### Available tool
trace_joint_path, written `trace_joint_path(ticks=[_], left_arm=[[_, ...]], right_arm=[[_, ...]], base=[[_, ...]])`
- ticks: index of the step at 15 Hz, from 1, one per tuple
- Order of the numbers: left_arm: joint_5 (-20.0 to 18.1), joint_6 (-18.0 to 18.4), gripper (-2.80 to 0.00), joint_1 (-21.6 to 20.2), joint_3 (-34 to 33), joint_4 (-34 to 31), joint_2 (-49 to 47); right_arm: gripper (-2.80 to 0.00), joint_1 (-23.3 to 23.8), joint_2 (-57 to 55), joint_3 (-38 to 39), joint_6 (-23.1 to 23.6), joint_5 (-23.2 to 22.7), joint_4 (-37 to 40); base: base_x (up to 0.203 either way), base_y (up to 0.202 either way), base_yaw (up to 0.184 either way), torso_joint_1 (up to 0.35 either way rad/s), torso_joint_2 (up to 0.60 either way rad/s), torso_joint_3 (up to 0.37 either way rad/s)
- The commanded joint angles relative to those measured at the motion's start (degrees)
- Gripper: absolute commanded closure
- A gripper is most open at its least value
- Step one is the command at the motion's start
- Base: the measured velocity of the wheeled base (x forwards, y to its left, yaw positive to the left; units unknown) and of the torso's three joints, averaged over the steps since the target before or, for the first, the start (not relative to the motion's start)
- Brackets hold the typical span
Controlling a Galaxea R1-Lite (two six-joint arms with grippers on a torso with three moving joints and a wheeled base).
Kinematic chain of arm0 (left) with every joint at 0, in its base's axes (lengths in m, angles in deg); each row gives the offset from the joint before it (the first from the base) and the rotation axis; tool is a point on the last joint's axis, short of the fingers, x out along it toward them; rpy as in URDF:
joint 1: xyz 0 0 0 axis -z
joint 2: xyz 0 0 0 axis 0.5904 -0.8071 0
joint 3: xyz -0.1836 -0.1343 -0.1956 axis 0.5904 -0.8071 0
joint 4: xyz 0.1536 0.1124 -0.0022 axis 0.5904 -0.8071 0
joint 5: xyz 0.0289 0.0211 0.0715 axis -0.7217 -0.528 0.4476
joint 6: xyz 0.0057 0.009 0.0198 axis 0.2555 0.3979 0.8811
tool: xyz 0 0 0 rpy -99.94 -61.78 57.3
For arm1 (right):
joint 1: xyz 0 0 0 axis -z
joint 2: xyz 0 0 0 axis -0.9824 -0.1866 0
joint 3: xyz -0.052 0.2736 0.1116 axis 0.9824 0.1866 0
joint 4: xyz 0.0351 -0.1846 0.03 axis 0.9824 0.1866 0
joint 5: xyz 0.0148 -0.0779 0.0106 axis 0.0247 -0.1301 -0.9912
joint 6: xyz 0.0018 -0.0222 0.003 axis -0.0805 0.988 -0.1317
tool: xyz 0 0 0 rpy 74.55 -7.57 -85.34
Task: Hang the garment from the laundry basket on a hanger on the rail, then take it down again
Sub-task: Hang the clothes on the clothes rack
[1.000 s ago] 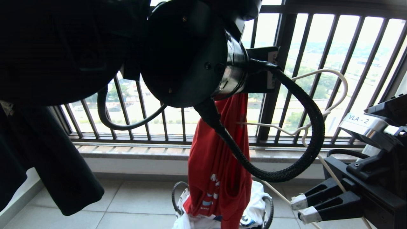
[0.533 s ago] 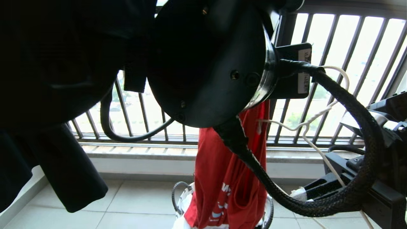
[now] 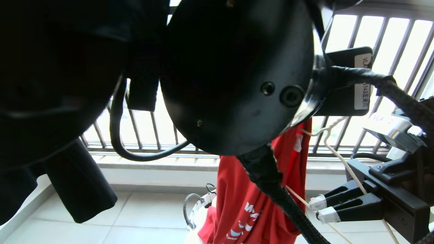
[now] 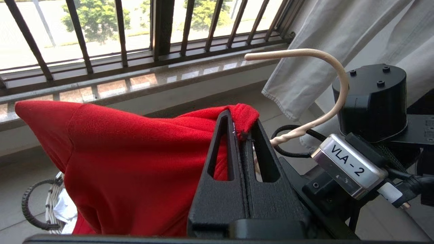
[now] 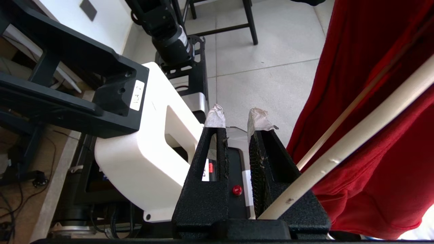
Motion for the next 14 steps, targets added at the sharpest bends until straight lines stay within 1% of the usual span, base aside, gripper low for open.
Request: trace_joint_path(ticks=[1, 3, 4, 5, 6, 9, 11, 14], left_arm=[[-1.29, -0.30, 0.00, 0.11, 0.02, -0.15, -0.81], [-2.50, -0.29, 0.00, 0.11, 0.00, -0.06, -1.37], [-5.52, -0.23, 0.00, 0.06, -0.05, -0.06, -1.21], [-7.36, -0.31, 0.00, -0.08, 0.00, 0.01, -0.42], [-7.81, -0.15, 0.00, -0.14, -0.03, 0.06, 0.96], [-8.90, 0.48, 0.00, -0.07, -0.75, -0.22, 1.78], [-13.45, 1.68, 0.00, -0.15, -1.69, -0.23, 2.20], [-13.65, 4.39, 0.00, -0.16, -1.30, -0.03, 2.06]], right_arm=[[0.00, 0.18, -0.35, -0.12, 0.19, -0.38, 0.01], [0.00, 0.25, -0.49, -0.30, 0.12, -0.41, 0.10], [0.00, 0.27, -0.79, -0.31, 0.10, -0.46, 0.10], [0.00, 0.48, -0.70, -0.41, 0.10, -0.46, 0.10], [0.00, 1.20, -0.70, -0.55, 0.10, -0.46, 0.08], [0.00, 1.32, -1.05, -0.74, 0.10, -0.46, 0.10], [0.00, 1.32, -0.97, -0.74, 0.01, -0.46, 0.19], [0.00, 1.32, -1.05, -0.74, 0.01, -0.46, 0.19]], base=[[0.000, 0.000, 0.000, 0.000, 0.00, 0.000], [0.000, 0.000, 0.000, 0.000, 0.00, 0.000], [0.000, 0.000, 0.000, 0.000, 0.00, 0.000], [0.000, 0.000, 0.000, 0.000, 0.00, 0.000], [0.000, 0.000, 0.000, 0.000, 0.00, 0.000], [0.000, 0.000, 0.000, 0.000, 0.00, 0.000], [0.000, 0.000, 0.000, 0.000, 0.00, 0.000], [0.000, 0.000, 0.000, 0.000, 0.00, 0.000]])
